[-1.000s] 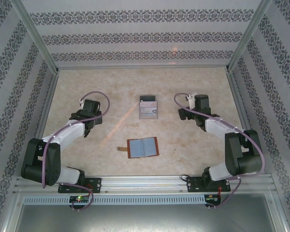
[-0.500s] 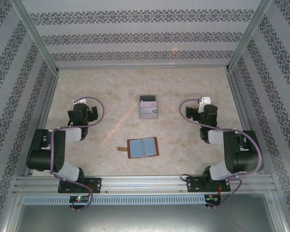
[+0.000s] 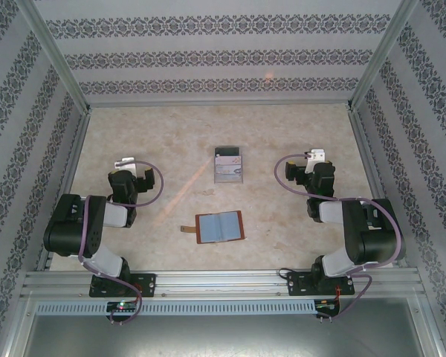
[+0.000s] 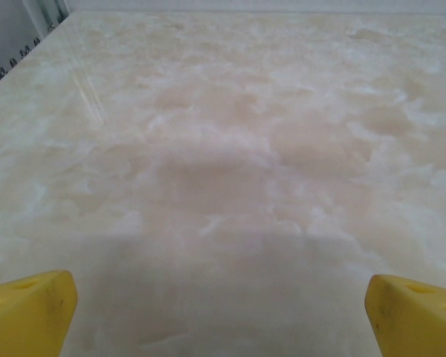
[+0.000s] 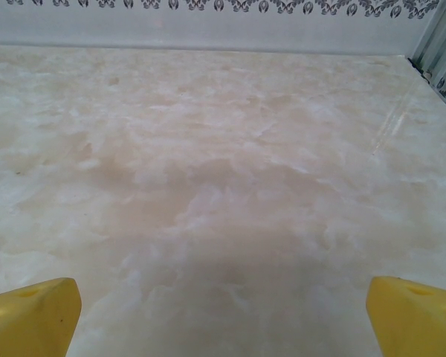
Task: Take the credit cards out of the card holder
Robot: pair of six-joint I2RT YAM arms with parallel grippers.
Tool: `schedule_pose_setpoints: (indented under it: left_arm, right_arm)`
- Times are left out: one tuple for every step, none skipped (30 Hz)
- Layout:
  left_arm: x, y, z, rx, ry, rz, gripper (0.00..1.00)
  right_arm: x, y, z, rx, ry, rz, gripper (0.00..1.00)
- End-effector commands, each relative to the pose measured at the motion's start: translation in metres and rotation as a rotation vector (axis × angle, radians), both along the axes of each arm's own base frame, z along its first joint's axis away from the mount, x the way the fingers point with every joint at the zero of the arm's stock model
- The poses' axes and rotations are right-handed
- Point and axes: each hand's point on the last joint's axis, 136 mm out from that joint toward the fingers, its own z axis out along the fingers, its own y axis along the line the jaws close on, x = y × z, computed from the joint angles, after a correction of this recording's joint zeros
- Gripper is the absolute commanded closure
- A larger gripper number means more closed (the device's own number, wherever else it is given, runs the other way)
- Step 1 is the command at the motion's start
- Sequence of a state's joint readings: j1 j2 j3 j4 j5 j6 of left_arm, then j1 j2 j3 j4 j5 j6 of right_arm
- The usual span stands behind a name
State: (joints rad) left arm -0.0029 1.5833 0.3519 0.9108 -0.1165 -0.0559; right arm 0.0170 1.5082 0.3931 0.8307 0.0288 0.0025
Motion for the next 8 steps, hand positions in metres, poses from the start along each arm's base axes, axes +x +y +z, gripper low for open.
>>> schedule_pose_setpoints:
  left_arm:
    - [0.009, 0.002, 0.020, 0.021, -0.078, 0.007, 0.00]
    - [0.009, -0.001, 0.019, 0.020, -0.074, -0.008, 0.00]
    - [0.009, -0.005, 0.019, 0.020, -0.074, -0.035, 0.00]
    - [0.009, -0.011, 0.020, 0.023, -0.082, -0.070, 0.00]
    - [0.010, -0.015, 0.020, 0.022, -0.081, -0.099, 0.00]
    - [0.010, -0.018, 0.019, 0.020, -0.077, -0.117, 0.00]
    - [0.012, -0.020, 0.019, 0.021, -0.075, -0.130, 0.00]
    - [0.013, -0.021, 0.018, 0.020, -0.063, -0.135, 0.00]
  right_arm:
    - [0.003, 0.000, 0.010, 0.020, -0.044, -0.004, 0.02]
    - [0.003, 0.000, 0.009, 0.020, -0.042, -0.003, 0.02]
    - [0.003, 0.001, 0.009, 0.018, -0.042, -0.002, 0.02]
    - [0.003, 0.001, 0.009, 0.013, -0.039, 0.000, 0.02]
    - [0.004, 0.002, 0.009, 0.011, -0.040, -0.001, 0.02]
    - [0.004, 0.002, 0.009, 0.014, -0.039, -0.001, 0.02]
    - [0.004, 0.002, 0.009, 0.014, -0.040, -0.001, 0.02]
    - [0.002, 0.001, 0.010, 0.012, -0.047, -0.003, 0.02]
